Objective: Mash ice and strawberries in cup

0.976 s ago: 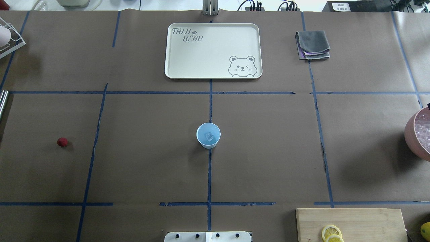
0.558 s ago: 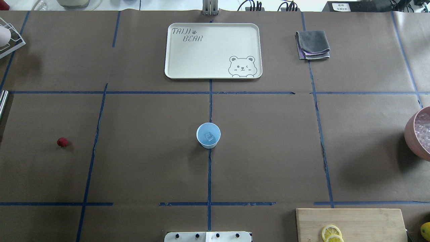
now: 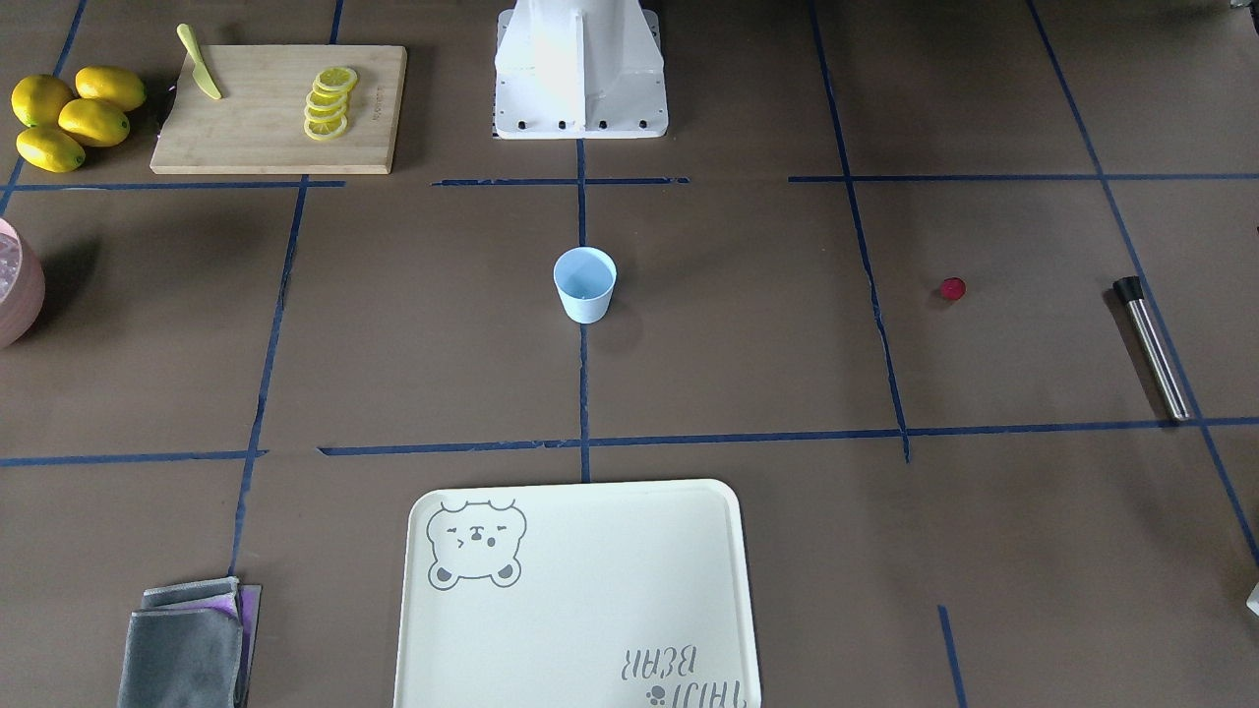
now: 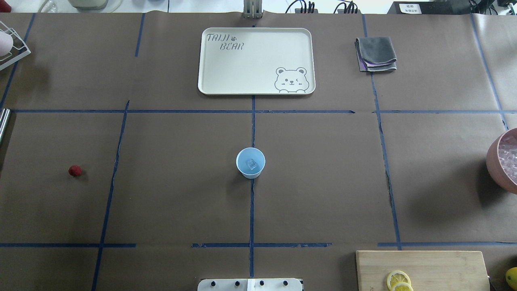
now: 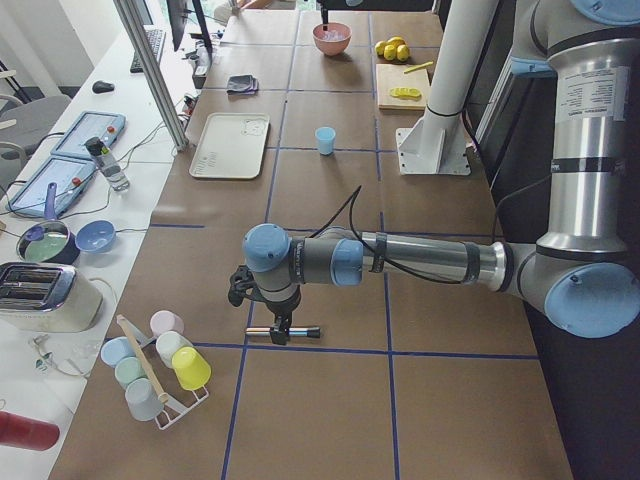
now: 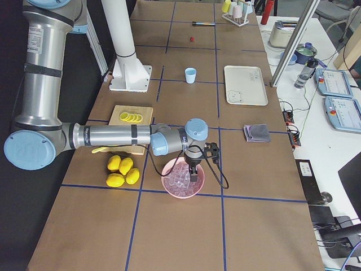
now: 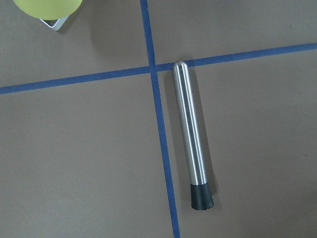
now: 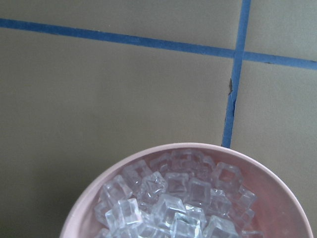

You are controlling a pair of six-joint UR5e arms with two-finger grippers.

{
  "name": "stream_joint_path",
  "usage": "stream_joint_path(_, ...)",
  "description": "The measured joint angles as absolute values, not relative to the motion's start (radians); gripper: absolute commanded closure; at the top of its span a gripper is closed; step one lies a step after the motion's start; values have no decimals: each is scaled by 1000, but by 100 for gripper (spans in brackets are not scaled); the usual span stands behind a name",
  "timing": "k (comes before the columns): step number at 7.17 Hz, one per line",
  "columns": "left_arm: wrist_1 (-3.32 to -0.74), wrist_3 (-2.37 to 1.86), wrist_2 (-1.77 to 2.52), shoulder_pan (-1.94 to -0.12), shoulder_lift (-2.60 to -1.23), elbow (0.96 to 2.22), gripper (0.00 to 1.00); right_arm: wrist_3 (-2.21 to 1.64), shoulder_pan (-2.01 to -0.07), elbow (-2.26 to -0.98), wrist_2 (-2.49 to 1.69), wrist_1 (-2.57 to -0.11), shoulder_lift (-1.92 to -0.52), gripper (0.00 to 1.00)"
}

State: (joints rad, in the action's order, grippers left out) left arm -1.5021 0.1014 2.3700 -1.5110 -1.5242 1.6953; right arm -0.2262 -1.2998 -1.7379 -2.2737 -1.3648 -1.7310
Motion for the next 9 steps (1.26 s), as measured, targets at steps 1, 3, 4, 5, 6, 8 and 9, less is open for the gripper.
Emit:
stream_joint_path(1, -1503, 101, 2370, -1511, -1525, 1696, 0, -229, -1287, -1728, -2273, -1362, -1731, 4)
stream_joint_path(3, -1503, 102, 2370, -1511, -1524, 1696, 0, -230, -1269, -1712, -2272, -1360, -1729, 14)
stream_joint_path(4, -1503, 102, 2370, -1511, -1524, 1697, 0, -230, -1257, -1703, -2270, -1359, -1725, 16)
stream_joint_path(5, -1503, 102, 2370, -1511, -1523, 1697, 0, -230, -1249, -1695, -2269, -1359, -1722, 17)
stream_joint_path(6, -1503, 102, 2370, -1511, -1523, 1697, 0, -230, -1242, -1687, -2268, -1358, -1720, 24)
stream_joint_path(8, -1503, 102, 2370, -1511, -1523, 1697, 0, -230, -1232, -1679, -2265, -1359, -1720, 60)
stream_joint_path(9, -1503, 102, 2370, -1511, -1523, 1697, 0, -231, -1232, -1675, -2263, -1359, -1720, 79)
